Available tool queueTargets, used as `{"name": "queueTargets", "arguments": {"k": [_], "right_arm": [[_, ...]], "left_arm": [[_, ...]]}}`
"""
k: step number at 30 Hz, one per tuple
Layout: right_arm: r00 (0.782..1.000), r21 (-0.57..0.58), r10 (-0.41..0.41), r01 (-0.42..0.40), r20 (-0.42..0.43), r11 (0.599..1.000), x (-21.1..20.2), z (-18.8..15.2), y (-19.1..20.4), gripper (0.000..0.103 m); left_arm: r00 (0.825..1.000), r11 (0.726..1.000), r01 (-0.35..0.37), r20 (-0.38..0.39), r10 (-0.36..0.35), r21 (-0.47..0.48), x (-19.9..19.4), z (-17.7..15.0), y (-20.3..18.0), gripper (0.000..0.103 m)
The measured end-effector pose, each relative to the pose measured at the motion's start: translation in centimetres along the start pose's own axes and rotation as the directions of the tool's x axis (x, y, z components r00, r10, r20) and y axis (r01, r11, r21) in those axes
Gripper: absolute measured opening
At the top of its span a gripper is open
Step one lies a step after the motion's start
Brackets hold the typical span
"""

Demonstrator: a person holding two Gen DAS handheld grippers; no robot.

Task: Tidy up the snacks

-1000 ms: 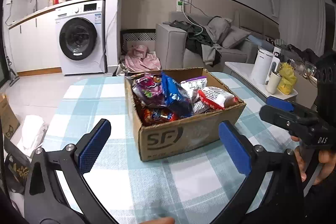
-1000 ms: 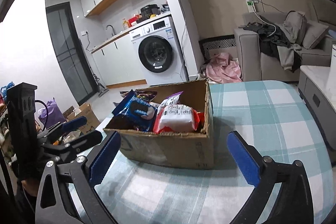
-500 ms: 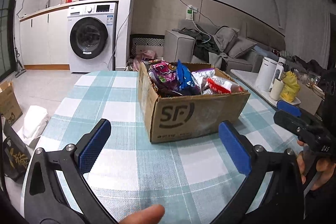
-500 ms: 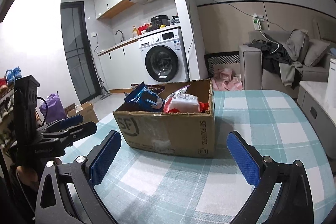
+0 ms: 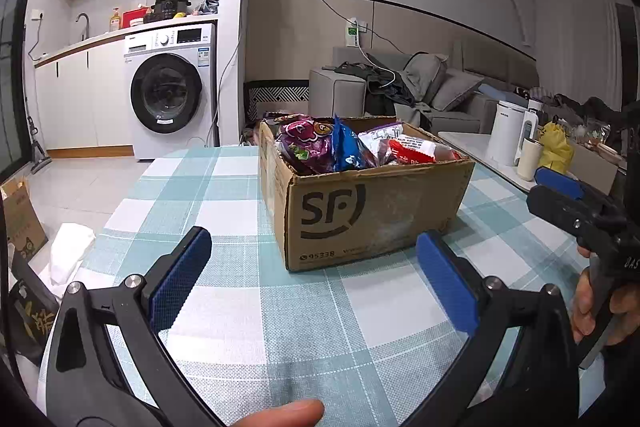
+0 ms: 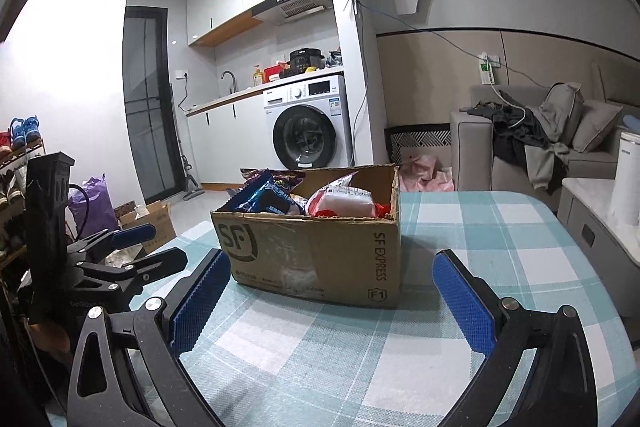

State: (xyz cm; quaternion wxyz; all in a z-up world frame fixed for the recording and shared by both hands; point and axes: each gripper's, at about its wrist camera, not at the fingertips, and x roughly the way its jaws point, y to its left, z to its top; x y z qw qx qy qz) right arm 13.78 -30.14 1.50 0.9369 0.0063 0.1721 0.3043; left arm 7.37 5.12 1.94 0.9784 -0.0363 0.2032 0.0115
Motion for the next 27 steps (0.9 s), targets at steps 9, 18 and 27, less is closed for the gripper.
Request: {"name": "queueTargets", "arguments": {"k": [9,18,27], "right_arm": [[1.0,-0.032,-0.011,0.011,-0.002,0.999,0.13,-0.14,0.5,0.103],[1.0,-0.008,-0.015,0.015,0.004,1.0,-0.11,-0.14,-0.08,0.103],[1.0,-0.014,-0.014,0.014,0.0,1.0,0.13,-0.2,-0.2,0.103]], "left_arm": [[1.0,1.0,-0.008,-0.004,0.008,-0.011,0.1,-0.11,0.25,0.102],[1.0,1.0,-0.004,-0.002,0.004,-0.007,0.26,-0.22,0.26,0.102],[1.0,1.0,-0.004,-0.001,0.004,-0.005,0.3,-0.23,0.24,0.102]]}}
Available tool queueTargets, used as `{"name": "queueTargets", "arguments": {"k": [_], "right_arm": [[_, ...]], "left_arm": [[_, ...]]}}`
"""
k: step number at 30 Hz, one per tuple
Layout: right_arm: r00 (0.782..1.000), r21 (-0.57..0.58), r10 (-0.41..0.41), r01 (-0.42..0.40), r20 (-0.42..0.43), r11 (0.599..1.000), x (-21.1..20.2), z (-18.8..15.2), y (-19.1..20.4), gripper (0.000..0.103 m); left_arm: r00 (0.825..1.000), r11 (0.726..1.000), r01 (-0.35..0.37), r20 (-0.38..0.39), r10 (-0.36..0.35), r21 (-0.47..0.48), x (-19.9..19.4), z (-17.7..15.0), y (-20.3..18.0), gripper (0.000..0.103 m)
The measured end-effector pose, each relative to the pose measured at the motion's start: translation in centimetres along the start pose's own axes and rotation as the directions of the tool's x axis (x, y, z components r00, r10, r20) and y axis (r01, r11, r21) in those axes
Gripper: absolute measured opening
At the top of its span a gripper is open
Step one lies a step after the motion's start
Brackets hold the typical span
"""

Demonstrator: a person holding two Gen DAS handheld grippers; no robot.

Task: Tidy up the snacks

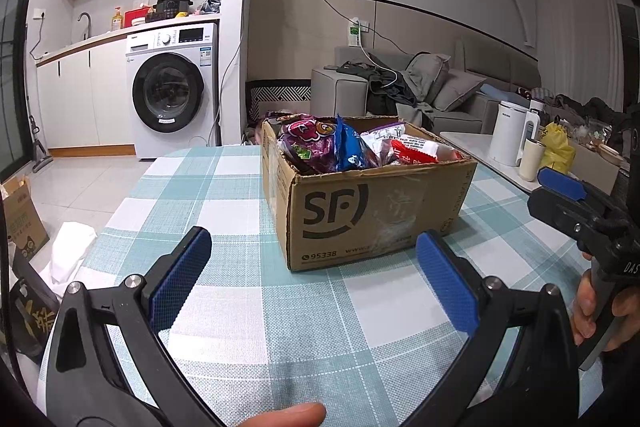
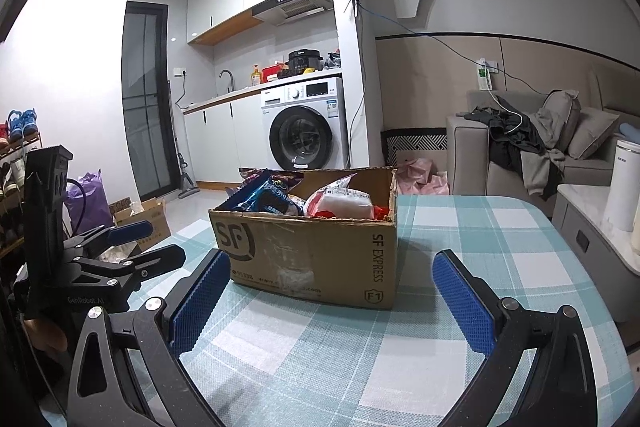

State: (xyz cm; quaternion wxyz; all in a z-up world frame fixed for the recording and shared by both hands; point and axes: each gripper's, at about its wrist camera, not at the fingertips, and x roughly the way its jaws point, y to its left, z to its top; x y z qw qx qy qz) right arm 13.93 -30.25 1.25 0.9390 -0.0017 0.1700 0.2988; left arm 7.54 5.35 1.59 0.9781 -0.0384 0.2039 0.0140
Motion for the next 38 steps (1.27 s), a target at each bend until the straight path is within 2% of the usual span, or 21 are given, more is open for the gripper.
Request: {"name": "queueTargets", "arguments": {"k": [38], "right_arm": [[1.0,0.009,0.004,-0.004,-0.003,1.0,0.13,-0.3,0.23,0.103]], "left_arm": [[1.0,1.0,0.008,-0.006,-0.008,0.004,0.25,-0.28,-0.08,0.102]]}}
